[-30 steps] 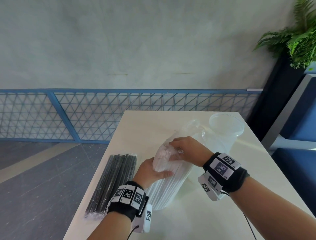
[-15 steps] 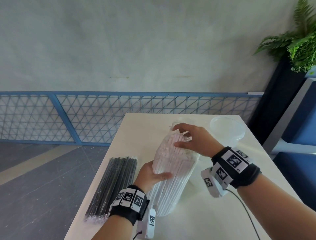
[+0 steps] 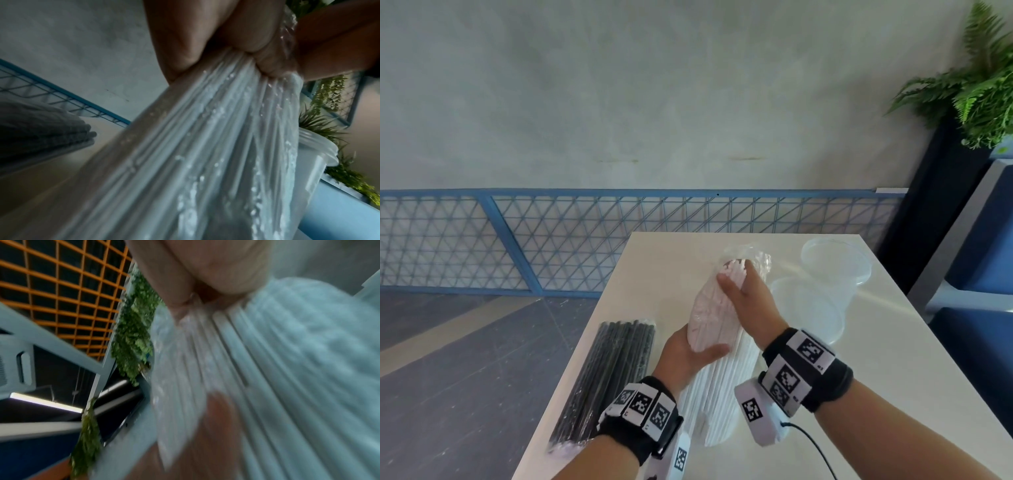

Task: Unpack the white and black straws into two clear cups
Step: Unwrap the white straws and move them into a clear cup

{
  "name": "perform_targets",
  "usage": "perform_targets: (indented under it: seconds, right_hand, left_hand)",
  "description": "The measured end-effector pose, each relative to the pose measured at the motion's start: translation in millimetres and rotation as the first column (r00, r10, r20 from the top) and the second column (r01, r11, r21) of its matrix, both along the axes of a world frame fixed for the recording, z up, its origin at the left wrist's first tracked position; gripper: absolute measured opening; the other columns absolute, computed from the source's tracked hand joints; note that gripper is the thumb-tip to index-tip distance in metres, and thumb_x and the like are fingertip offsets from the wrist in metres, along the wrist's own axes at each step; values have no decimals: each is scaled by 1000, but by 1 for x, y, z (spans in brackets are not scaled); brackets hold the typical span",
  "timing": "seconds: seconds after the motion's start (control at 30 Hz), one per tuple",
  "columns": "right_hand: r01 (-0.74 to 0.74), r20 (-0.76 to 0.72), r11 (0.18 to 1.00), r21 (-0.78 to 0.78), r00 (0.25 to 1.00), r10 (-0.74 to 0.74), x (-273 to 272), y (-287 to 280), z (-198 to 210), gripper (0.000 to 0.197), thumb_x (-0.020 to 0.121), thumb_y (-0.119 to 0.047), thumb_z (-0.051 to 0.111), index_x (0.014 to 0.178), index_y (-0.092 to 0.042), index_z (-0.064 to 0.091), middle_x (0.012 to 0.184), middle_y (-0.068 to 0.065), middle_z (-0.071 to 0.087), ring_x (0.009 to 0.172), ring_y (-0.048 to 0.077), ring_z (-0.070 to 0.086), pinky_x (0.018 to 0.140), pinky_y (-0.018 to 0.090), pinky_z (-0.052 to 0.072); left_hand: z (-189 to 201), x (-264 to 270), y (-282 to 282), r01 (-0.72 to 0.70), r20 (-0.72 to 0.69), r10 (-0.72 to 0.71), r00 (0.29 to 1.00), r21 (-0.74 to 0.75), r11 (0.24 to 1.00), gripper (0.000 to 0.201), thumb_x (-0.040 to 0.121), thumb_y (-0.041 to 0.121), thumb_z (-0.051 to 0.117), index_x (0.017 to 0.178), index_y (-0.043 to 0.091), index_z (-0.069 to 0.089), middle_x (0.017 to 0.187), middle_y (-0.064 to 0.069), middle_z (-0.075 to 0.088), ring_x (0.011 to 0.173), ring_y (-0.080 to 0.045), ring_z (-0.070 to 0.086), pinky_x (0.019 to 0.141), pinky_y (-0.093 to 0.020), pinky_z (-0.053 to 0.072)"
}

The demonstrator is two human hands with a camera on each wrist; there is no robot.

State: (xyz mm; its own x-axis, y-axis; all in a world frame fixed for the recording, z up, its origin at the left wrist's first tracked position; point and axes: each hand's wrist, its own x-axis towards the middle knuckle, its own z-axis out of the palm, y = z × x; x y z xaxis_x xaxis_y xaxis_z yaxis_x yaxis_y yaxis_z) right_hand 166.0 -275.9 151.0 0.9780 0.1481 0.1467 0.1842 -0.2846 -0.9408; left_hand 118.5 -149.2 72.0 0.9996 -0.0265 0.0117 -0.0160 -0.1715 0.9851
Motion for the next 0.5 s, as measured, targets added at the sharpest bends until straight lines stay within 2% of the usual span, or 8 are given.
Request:
perform_targets:
  seconds: [0.07,0.13,0.2,0.27,0.33,0.4,0.5]
  right_hand:
    - [25,30,998,63,999,-26,5,-5,15,27,93,-26,51,110,-5,47,99,12,62,95,28,62,88,50,50]
    - [45,51,993,111,997,-50,13,-10,25,30,93,-28,52,109,-3,49,100,12,63,96,29,62,87,51,51]
    - [73,53,985,153,995,-82,17,-14,28,41,87,-34,59,113,-4,50,107,13,63,101,30,61,89,49,51]
    - [72,-5,982,176,997,-72,19,-16,22,56,78,-41,68,120,-9,49,111,12,63,104,26,61,89,45,53]
    - [3,-90,990,144,996,10,12,-14,9,53,75,-38,72,117,-11,53,105,9,66,98,23,65,85,40,55]
    - [4,-134,994,110,991,10,6,-10,-2,40,77,-30,73,107,-9,58,97,9,67,93,25,66,82,39,55]
    - [55,-112,981,185,993,-34,6,-8,0,34,80,-27,69,102,-3,59,90,12,65,87,27,65,75,38,55]
  left_hand:
    - [1,0,0,-5,-6,5,1000,-8,1000,68,49,61,75,104,25,61,94,16,69,90,-1,66,68,-7,49]
    - [0,2,1,-7,11,7,1000,-26,1000,72,41,71,73,99,29,63,85,20,71,85,7,66,67,-6,48]
    - [-3,4,2,-13,35,14,999,-31,999,75,40,74,73,99,29,64,86,22,72,88,6,66,70,-7,48]
    - [-4,4,3,-6,43,8,999,-52,999,73,42,72,74,101,29,64,89,21,73,92,3,66,72,-8,48]
    - [-5,3,1,0,44,2,999,-52,999,72,43,69,75,102,28,63,91,16,73,91,1,67,71,-11,50]
    - [-4,2,-2,2,44,-1,999,-19,1000,68,48,63,76,102,24,61,93,10,72,88,-3,68,68,-12,51]
    - [-4,4,-3,-26,25,26,999,14,1000,44,65,36,77,103,22,60,95,7,69,91,-8,67,69,-12,51]
